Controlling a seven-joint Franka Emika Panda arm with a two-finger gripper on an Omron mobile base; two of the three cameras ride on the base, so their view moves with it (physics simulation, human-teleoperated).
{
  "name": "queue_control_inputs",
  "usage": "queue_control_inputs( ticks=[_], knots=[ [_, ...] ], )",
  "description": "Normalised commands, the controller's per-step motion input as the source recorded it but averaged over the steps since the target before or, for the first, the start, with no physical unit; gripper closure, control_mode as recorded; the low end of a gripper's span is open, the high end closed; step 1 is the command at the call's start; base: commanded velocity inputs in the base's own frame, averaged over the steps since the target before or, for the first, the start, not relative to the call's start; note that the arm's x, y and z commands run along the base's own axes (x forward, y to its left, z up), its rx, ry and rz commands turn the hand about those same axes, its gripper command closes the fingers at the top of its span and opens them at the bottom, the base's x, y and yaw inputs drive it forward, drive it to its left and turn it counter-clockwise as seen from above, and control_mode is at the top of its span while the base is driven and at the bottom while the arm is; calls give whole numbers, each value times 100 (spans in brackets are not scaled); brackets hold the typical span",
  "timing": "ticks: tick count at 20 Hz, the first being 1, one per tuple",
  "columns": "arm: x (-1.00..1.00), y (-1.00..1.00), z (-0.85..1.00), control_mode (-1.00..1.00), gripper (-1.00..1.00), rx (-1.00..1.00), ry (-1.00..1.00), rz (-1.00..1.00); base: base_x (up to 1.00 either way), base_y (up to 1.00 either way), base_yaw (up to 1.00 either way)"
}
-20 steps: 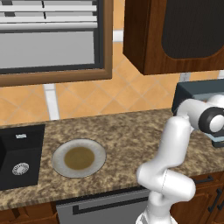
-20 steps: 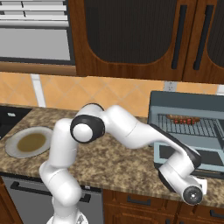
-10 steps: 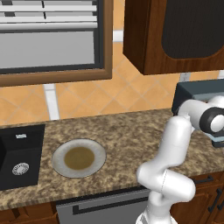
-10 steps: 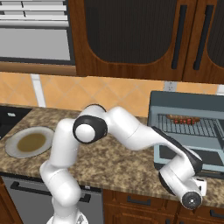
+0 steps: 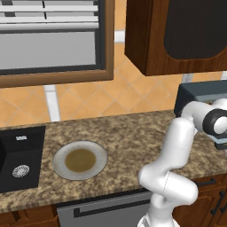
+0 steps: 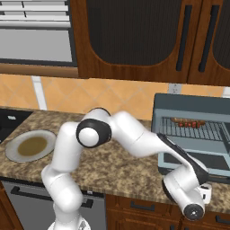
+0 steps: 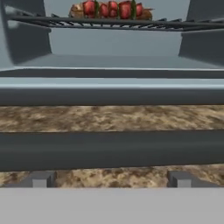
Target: Pick up the kebab skewer and baguette bread, and place them inside the toaster oven. Close the toaster oven door and start by setting the timer.
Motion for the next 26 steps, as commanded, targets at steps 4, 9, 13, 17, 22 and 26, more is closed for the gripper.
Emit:
queue_control_inputs(
  ticks=[4,9,13,17,22,26],
  knots=[
    [21,0,22,-100,-100,1,-12,0,0,0,0],
    [36,0,19,-100,-100,3,-9,0,0,0,0],
    [39,0,17,-100,-100,4,-5,0,0,0,0],
    [41,0,16,-100,-100,4,-5,0,0,0,0],
    [40,0,27,-100,-100,4,-7,0,0,0,0],
    [30,0,51,-100,-100,4,-12,0,0,0,0]
  ],
)
